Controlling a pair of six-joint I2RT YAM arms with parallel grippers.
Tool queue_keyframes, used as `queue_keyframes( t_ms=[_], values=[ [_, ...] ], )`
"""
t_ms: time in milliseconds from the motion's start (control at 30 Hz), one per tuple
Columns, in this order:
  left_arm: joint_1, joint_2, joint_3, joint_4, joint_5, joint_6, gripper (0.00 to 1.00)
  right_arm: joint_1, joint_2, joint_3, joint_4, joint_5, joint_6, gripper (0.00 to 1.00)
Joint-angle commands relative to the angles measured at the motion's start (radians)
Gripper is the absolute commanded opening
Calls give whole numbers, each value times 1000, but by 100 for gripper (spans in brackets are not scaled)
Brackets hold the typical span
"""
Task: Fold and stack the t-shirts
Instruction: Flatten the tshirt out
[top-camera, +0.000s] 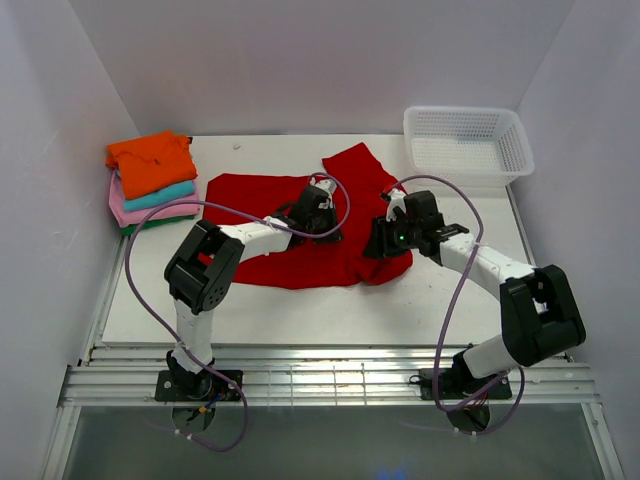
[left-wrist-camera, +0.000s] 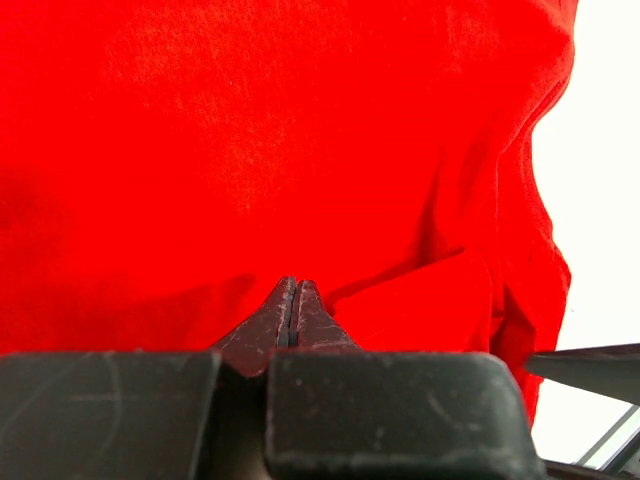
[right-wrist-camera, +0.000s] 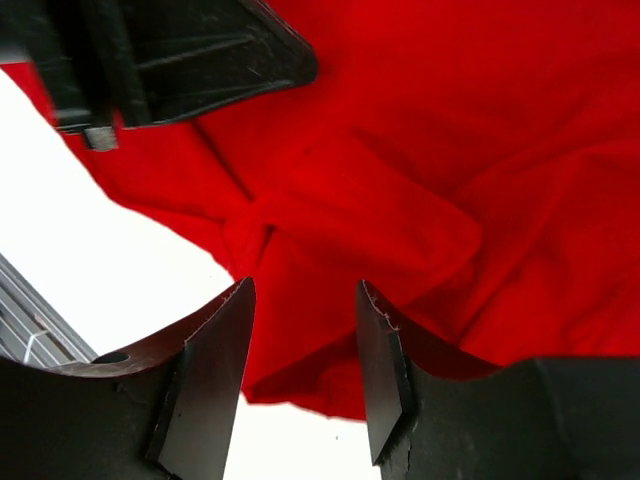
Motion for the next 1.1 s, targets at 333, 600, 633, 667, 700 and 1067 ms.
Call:
queue_keyframes(
  t_ms=[333, 600, 633, 667, 700, 1067],
  values=[
    [-3, -29, -23, 41, -7, 4, 0, 41, 141, 7, 88, 3, 20, 42],
    [-3, -23, -26, 47, 2, -8, 0, 66, 138, 15, 42, 18, -8, 8],
    [-3, -22, -28, 47, 2, -8, 0, 71, 130, 12, 36, 26, -10, 8],
    [-3, -22, -29, 47, 4, -8, 0, 78, 119, 10, 30, 30, -11, 8],
    [-3, -22, -31, 47, 4, -10, 0, 81, 93, 4, 16, 35, -16, 8],
    [-3, -31, -46, 47, -6, -7, 0, 97, 93, 63, 19, 52, -39, 44]
  ],
)
